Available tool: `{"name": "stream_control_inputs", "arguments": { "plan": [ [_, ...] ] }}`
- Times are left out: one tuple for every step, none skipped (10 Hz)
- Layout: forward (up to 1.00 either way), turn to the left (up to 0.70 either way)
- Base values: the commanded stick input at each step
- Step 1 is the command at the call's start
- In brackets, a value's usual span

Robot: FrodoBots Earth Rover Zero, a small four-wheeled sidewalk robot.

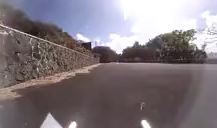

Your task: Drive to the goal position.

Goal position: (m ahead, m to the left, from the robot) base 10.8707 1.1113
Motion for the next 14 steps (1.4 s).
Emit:
{"name": "stream_control_inputs", "arguments": {
  "plan": [
    [0.5,0.0],
    [0.5,0.0],
    [0.5,0.0],
    [0.5,0.0],
    [0.5,0.0],
    [0.5,0.0],
    [0.5,0.0],
    [0.5,0.0],
    [0.5,0.0],
    [0.5,0.0],
    [0.5,0.0],
    [0.5,0.0],
    [0.5,0.0],
    [0.5,0.0]
  ]
}}
